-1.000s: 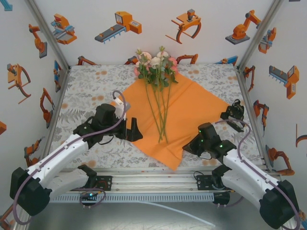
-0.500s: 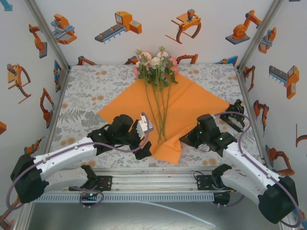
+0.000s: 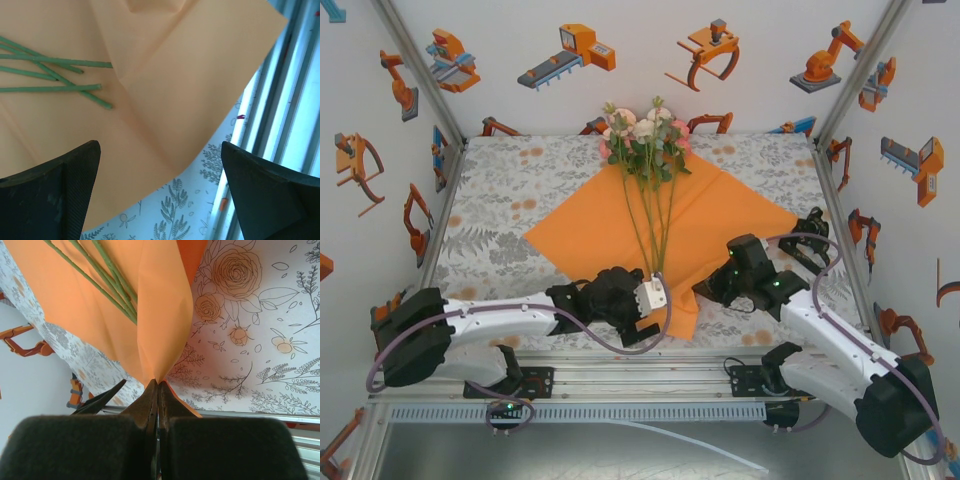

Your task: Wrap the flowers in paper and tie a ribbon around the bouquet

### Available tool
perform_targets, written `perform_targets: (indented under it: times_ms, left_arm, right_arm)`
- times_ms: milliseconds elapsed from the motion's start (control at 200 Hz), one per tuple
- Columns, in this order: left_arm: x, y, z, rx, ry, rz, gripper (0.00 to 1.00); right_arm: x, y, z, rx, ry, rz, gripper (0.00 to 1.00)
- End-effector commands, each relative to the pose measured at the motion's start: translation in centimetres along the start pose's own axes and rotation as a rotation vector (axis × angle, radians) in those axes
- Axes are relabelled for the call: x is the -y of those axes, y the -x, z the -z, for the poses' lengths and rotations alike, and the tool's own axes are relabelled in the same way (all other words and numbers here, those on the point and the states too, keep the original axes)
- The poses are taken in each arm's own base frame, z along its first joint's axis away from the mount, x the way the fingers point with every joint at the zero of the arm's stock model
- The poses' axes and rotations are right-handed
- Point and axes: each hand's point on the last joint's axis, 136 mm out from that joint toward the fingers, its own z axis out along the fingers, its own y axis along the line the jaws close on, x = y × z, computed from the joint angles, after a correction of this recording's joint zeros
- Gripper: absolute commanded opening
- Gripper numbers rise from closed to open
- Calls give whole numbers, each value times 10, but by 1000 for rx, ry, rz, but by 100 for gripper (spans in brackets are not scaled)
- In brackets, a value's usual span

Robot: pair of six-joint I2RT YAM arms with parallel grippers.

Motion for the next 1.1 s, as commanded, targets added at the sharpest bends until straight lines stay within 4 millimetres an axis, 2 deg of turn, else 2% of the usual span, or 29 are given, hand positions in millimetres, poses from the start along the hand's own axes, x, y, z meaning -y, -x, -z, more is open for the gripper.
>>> perform_targets:
  times_ms: [0, 155, 295, 476, 581, 701, 806, 891, 961, 1096]
  left_arm:
    - [-8, 3, -6, 25, 75, -73, 96]
    - [3, -10, -14, -22, 33, -140, 95]
    - [5, -18, -18, -40, 34, -156, 91]
    - [5, -1, -12, -4, 23, -139, 57]
    - [10, 9, -7, 12, -14, -103, 48]
    - [12, 17, -4, 33, -30, -34, 32]
    - [6, 17, -3, 38, -16, 28, 18]
    - [0, 22, 0, 59, -6, 75, 12]
    - [-7, 27, 5, 75, 2, 115, 12]
    - [-23, 37, 16, 132, 6, 231, 8]
  right_arm:
    - [-17, 6, 9, 37, 41, -11, 0]
    - [-19, 6, 10, 39, 37, -13, 0]
    - [-17, 6, 9, 36, 32, -13, 1]
    - [-6, 5, 6, 36, -18, -18, 7]
    - [0, 5, 4, 33, -46, -18, 18]
    - [-2, 8, 6, 45, -56, 25, 40]
    - [-4, 16, 21, 89, -94, 137, 56]
    - [-4, 29, 41, 167, -134, 270, 63]
    - [-8, 40, 59, 238, -145, 397, 66]
    - [-34, 58, 88, 379, -113, 699, 67]
